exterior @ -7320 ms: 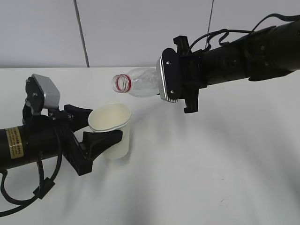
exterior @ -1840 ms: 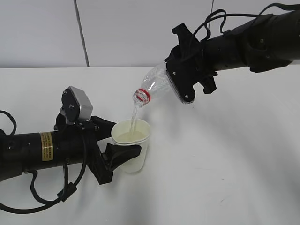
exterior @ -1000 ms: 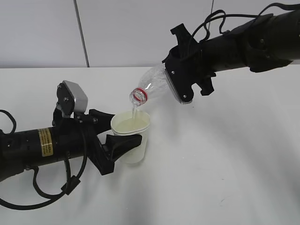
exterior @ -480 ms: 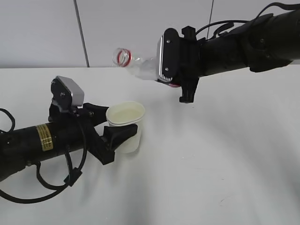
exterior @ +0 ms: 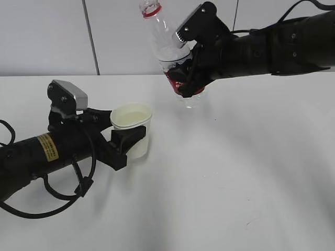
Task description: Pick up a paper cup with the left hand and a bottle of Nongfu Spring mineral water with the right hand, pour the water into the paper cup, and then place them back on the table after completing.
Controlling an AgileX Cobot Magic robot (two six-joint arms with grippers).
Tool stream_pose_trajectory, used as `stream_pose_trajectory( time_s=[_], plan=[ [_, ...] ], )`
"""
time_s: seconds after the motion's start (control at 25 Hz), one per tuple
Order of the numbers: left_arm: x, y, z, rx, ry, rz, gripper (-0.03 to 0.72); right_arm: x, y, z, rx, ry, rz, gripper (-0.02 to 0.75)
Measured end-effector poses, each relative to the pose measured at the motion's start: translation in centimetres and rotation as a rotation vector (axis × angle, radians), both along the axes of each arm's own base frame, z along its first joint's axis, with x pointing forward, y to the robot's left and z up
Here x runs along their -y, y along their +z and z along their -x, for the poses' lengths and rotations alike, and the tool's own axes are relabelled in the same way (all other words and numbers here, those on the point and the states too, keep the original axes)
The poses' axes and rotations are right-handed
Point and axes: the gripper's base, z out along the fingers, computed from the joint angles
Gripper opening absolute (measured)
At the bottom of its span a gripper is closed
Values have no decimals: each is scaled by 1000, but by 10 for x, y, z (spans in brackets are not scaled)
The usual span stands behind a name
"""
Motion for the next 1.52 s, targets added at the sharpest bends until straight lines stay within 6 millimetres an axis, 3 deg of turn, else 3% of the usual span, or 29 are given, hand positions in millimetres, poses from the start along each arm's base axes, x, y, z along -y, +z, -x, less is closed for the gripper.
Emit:
stream_pose_trajectory(
  time_s=[0.4,0.88,1.24,1.52],
  plan=[
    [-4,1,-5,5,69,10,461,15,4,-5,-50,-43,-199,305],
    [-8,-2,-7,-15,120,-12,461,34,-27,12,-50,-3,-306,305],
    [-10,-3,-10,6,147,-34,461,36,-54,26,3,-14,-452,305],
    [-10,-25,-10,-30,157,-24,461,34,-78,24,4,8,-435,305]
  ],
)
